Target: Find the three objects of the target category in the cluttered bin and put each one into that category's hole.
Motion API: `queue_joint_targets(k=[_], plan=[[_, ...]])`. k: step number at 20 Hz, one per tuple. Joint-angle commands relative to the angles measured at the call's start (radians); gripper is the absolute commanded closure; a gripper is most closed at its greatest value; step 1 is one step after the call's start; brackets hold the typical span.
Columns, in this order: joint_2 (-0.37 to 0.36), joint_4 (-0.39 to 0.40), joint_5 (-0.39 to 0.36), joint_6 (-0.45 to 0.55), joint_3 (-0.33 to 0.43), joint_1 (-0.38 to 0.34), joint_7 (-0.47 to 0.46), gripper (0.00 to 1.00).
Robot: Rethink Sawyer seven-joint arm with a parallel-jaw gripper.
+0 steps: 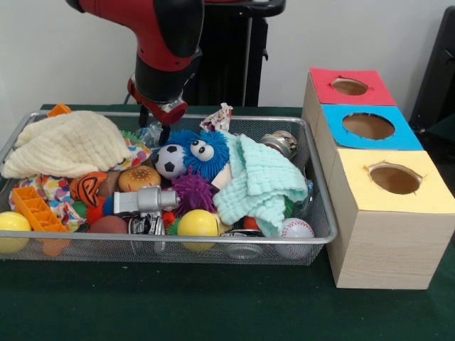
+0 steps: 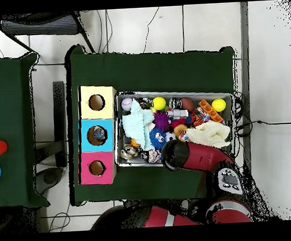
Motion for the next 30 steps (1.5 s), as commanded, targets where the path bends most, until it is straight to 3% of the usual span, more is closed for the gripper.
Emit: queue_joint_targets(k=[1,13,18,19,30], plan=[[0.135,0.068,0.011,-0.141,0.1,-0.026,0.11,0.0],[0.219,0.062,0.016,-0.202,0.123,-0.049,0.112,0.0],[0.218,0.057,-0.002,-0.222,0.107,-0.024,0.116,0.0],[0.217,0.055,-0.008,-0.23,0.1,-0.015,0.118,1.0],[0.183,0.054,0.024,-0.149,0.068,0.019,0.143,1.0]])
